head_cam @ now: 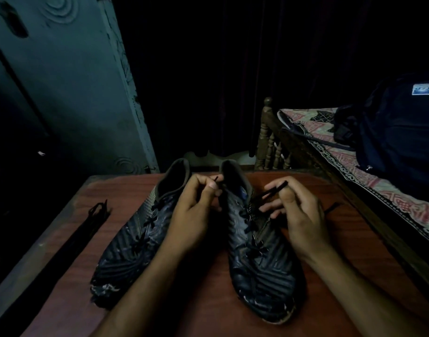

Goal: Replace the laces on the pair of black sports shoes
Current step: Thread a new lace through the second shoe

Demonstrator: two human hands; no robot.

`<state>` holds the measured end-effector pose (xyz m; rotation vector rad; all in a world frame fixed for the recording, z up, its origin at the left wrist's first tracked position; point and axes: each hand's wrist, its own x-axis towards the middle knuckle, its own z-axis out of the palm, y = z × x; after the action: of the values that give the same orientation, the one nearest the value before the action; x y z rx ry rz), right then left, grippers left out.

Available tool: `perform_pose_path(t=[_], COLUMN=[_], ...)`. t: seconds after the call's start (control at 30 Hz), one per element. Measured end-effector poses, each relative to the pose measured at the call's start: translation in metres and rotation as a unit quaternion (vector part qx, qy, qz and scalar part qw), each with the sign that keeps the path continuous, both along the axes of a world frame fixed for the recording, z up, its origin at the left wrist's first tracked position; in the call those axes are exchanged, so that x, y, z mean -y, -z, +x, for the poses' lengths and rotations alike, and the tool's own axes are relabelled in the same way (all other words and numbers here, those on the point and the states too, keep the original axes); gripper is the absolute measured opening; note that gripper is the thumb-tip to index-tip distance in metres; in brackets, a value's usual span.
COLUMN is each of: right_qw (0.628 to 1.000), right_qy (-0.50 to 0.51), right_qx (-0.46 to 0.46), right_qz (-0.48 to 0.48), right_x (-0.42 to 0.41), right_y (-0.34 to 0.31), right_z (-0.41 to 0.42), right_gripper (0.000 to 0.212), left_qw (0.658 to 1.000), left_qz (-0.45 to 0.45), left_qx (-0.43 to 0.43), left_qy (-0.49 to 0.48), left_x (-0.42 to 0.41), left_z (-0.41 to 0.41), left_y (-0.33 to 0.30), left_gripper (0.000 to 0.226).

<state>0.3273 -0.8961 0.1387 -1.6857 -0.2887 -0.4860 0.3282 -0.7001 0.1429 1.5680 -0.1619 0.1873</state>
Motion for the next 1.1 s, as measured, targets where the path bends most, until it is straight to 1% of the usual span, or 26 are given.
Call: perform_pose_path(t=[0.07,0.13,0.2,0.27,0.4,0.47,0.53,0.63,0.7,0.77,0.83,0.9,0.97,1.1], right_qw=[1.000,0.999,0.997,0.993,0.992,0.994,0.996,0.996,0.995,0.994,0.992,0.988,0.986,0.990], right_qy=[0.001,0.004,0.014,0.025,0.014,-0.011,-0.033,-0.072,-0.091,-0.106,-0.128,-0.150,-0.162,-0.143], right_qx=[0.006,0.018,0.047,0.077,0.093,0.073,0.050,0.037,0.027,0.016,-0.004,-0.019,-0.021,0.003], right_qz=[-0.026,-0.047,-0.063,-0.080,-0.089,-0.079,-0.064,-0.041,-0.016,0.004,0.011,0.021,0.024,-0.012], right_x=[-0.001,-0.001,-0.001,0.000,-0.001,-0.002,-0.003,-0.002,0.000,0.001,0.001,0.003,0.005,0.009], right_y=[-0.001,0.000,0.001,0.001,0.003,0.002,0.001,-0.003,-0.004,-0.004,-0.006,-0.008,-0.009,-0.006], right_z=[0.000,-0.001,-0.001,-0.002,-0.002,-0.002,-0.001,0.001,0.003,0.004,0.004,0.002,0.001,0.003], right_gripper=[0.046,0.037,0.029,0.027,0.007,0.012,0.015,0.017,0.022,0.028,0.025,0.020,0.019,0.023], left_qw=[0.996,0.990,0.987,0.987,0.994,0.997,0.998,0.996,0.993,0.989,0.986,0.985,0.986,0.990], left_qz=[-0.083,-0.133,-0.152,-0.152,-0.098,-0.071,-0.024,0.017,0.050,0.099,0.131,0.143,0.139,0.121], left_qx=[-0.022,-0.032,-0.039,-0.049,-0.049,-0.037,-0.016,0.005,0.011,0.031,0.061,0.084,0.088,0.075], left_qy=[0.009,0.012,0.008,0.006,-0.007,0.018,0.049,0.085,0.106,0.104,0.077,0.049,0.031,0.006], left_x=[0.002,0.002,0.001,0.002,0.000,-0.001,-0.001,0.000,-0.002,-0.002,-0.002,0.000,0.002,0.005], left_z=[0.000,0.001,0.002,0.001,0.001,0.001,-0.001,-0.004,-0.003,-0.001,0.002,0.003,0.003,0.002], left_y=[-0.003,-0.003,-0.003,-0.005,-0.005,-0.004,-0.005,-0.007,-0.006,-0.003,0.000,0.003,0.005,0.005], left_gripper=[0.023,0.023,0.023,0.023,0.019,0.020,0.021,0.013,0.019,0.021,0.020,0.019,0.017,0.015])
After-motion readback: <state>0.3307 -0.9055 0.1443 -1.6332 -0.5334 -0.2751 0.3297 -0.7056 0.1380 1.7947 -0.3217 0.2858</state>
